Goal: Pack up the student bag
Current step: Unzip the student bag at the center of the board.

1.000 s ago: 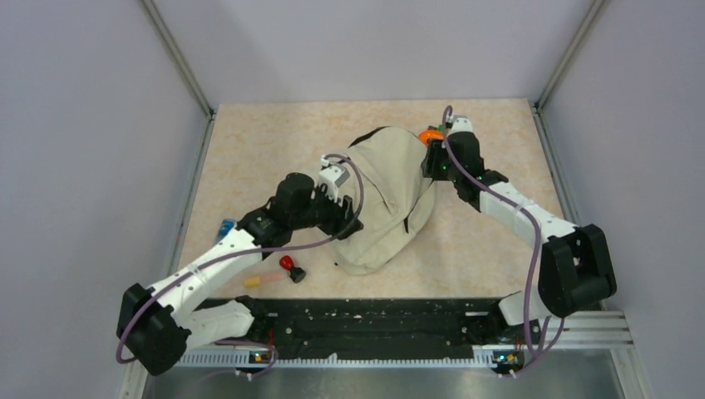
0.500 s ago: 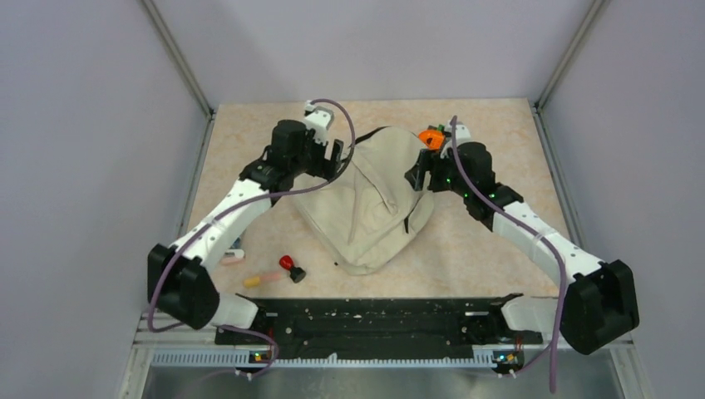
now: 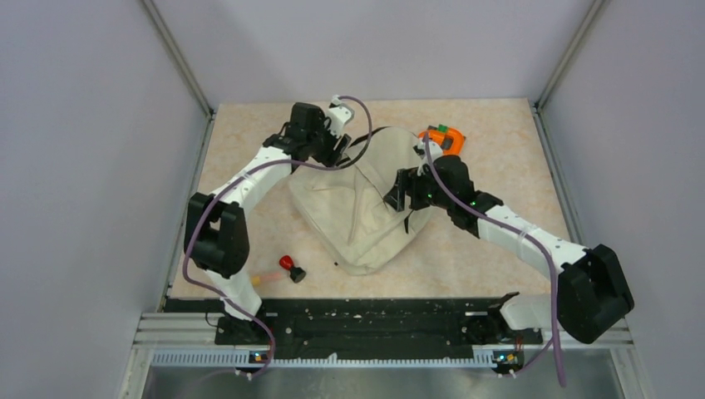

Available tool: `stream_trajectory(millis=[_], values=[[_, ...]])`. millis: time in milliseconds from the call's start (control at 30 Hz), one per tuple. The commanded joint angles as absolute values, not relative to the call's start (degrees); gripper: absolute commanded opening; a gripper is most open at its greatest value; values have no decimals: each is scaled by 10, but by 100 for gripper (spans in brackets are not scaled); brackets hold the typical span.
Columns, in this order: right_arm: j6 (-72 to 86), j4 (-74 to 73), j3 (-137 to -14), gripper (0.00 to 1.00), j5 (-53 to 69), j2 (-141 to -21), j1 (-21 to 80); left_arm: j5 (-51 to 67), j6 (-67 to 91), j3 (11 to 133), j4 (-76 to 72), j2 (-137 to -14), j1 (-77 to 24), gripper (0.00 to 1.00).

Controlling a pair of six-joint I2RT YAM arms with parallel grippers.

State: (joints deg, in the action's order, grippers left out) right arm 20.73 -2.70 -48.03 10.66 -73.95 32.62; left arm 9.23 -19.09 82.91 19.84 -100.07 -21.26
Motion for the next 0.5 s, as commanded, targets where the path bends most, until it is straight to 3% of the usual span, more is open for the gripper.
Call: stream_trajectory(millis=[0, 300, 467], values=[[215, 11, -482, 76, 113, -743, 332, 125, -223, 852, 200, -1014, -213, 67], [223, 20, -480, 76, 122, -762, 333, 163, -218, 848, 195, -1033, -215, 68], [224, 23, -477, 75, 123, -767, 333, 161, -227, 874, 222, -1055, -217, 57]])
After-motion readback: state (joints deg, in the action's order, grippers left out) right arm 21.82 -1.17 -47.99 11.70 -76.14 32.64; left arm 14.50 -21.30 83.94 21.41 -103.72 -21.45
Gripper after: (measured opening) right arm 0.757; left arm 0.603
